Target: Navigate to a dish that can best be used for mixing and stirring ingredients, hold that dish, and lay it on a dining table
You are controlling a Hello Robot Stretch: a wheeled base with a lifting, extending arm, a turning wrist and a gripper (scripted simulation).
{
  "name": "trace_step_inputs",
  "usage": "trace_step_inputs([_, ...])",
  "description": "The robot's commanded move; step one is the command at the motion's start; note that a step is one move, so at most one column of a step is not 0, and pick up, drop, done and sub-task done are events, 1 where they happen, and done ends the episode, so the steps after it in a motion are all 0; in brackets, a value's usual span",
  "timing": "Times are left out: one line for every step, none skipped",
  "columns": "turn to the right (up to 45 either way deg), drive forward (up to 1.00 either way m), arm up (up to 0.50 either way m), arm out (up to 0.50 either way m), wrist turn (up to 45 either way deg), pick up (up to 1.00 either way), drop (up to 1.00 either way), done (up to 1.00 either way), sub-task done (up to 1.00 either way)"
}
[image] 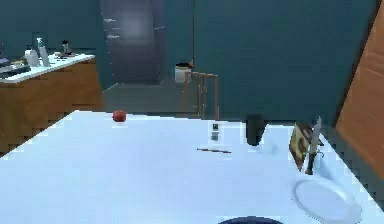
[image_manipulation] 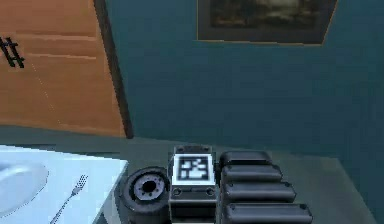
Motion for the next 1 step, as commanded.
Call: trace_step_inputs([45.0,0.0,0.0,0.0,0.0,0.0,0.0,0.0,0.0])
